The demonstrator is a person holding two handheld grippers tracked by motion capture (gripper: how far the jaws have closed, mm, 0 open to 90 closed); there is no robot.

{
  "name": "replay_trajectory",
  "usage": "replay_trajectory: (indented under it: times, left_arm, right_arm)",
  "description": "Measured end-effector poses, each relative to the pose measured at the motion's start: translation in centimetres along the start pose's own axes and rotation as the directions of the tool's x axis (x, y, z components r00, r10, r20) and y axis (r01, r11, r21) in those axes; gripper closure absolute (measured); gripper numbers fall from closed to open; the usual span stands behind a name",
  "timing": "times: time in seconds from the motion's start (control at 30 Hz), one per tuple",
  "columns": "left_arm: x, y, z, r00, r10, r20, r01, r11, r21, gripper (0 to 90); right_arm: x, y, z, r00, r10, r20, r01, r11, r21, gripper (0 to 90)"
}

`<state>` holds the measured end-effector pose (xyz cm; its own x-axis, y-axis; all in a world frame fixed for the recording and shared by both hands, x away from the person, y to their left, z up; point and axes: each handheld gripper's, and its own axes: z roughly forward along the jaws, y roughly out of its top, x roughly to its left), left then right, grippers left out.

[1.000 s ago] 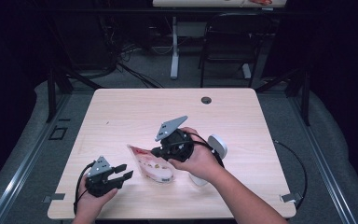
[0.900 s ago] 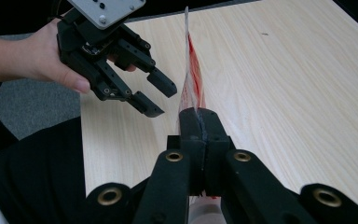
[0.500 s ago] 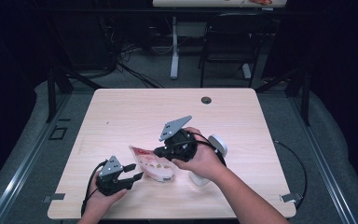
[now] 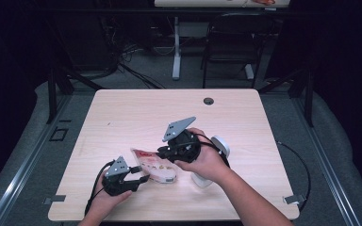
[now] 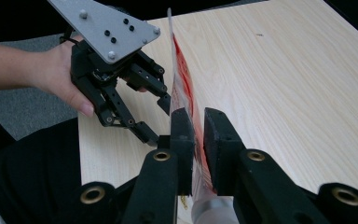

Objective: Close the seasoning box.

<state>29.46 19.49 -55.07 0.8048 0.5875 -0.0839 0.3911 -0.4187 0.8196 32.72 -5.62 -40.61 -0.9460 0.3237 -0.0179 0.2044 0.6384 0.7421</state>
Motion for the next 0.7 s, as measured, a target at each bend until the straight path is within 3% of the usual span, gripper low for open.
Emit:
replay_trajectory:
  times: [0.4,0.7]
  left_arm:
    - [-1.0,0.0,-0.4,0.9998,0.016,0.006,-0.016,0.9999,-0.004,53.3]
    - [-0.7,-0.2,-0.6,0.9999,0.009,-0.006,-0.009,1.0000,-0.003,54.3]
  right_arm:
    - [0.6,0.6,-0.4,0.9994,-0.027,0.022,0.027,1.000,-0.003,70.8]
    - [1.6,2.4,0.9,0.9979,-0.063,0.018,0.062,0.998,0.017,71.1]
